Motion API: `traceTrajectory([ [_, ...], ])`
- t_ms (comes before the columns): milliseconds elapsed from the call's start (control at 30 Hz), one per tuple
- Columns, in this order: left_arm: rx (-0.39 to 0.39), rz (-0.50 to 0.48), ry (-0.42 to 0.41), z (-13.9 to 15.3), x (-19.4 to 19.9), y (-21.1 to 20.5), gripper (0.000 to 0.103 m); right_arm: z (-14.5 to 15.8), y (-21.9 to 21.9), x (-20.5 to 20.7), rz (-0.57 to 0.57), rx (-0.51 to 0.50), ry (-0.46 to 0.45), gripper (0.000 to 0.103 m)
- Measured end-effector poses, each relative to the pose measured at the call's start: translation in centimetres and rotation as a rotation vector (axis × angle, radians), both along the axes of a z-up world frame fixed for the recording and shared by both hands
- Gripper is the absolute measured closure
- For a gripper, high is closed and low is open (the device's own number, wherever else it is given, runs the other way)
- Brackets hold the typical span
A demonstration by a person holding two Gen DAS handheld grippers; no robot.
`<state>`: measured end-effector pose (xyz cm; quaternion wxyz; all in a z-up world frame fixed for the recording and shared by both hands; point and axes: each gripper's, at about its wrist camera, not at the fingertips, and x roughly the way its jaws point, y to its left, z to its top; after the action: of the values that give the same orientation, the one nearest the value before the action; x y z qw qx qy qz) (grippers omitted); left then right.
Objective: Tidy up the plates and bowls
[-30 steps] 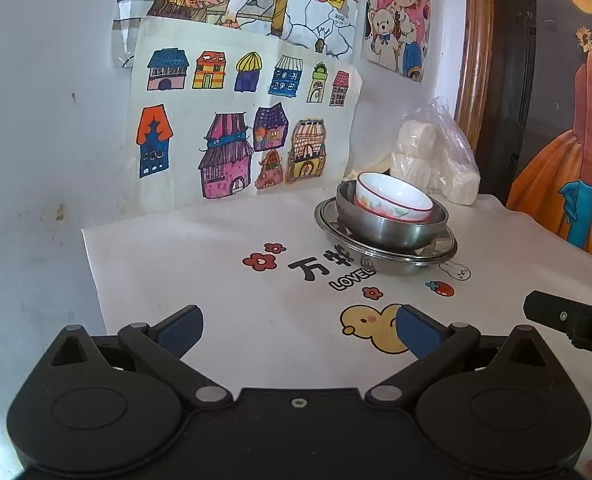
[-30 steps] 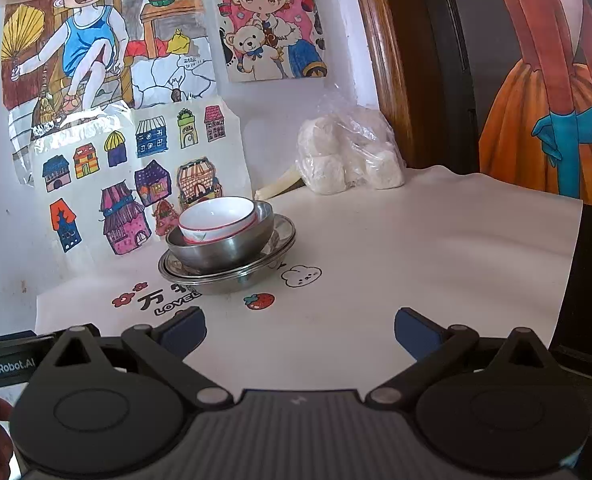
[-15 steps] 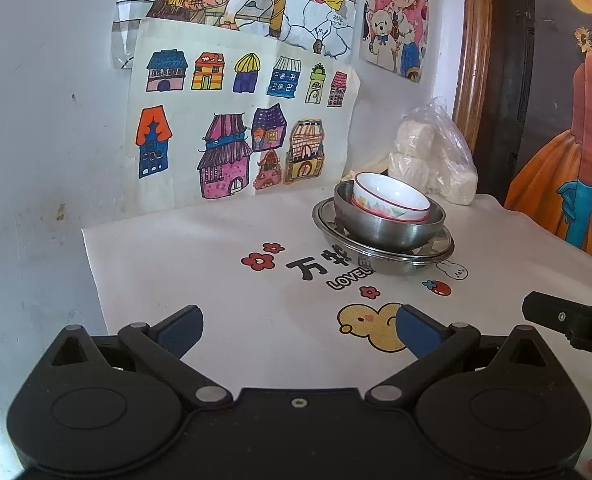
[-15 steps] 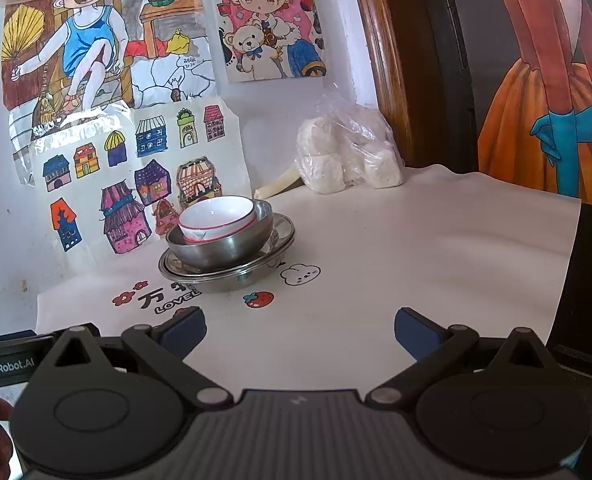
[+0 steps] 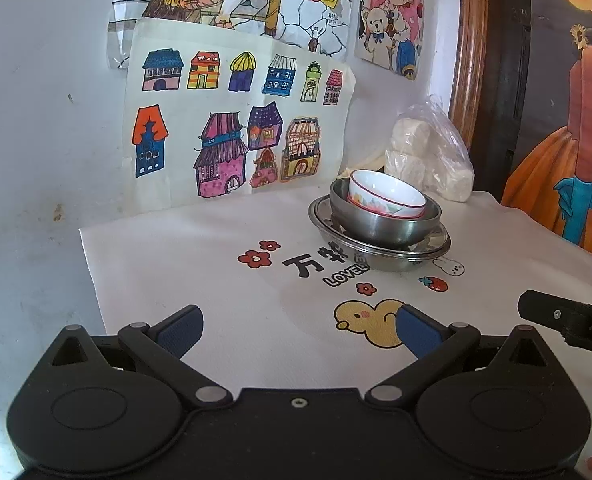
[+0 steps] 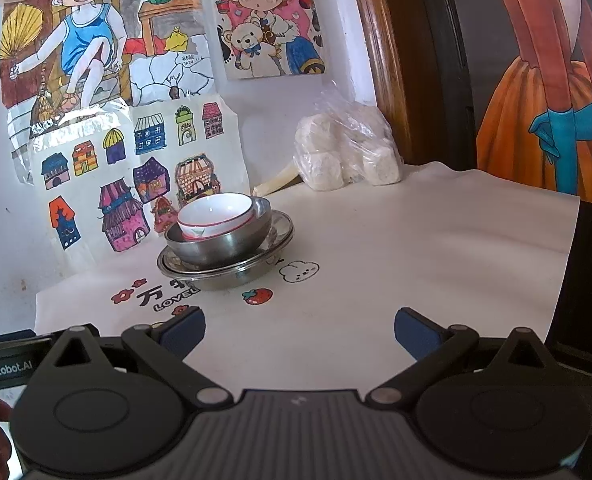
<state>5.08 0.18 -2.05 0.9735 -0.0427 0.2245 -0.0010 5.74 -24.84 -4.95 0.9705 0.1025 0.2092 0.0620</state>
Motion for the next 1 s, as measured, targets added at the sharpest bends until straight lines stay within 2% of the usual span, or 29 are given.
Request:
traceTrajectory([
  [1000,0.006,-0.007,0.015,-0.42,0.03,-0.12,0.001,-0.08,0.02,0.0,0.003,-0.006,0.012,0.0],
])
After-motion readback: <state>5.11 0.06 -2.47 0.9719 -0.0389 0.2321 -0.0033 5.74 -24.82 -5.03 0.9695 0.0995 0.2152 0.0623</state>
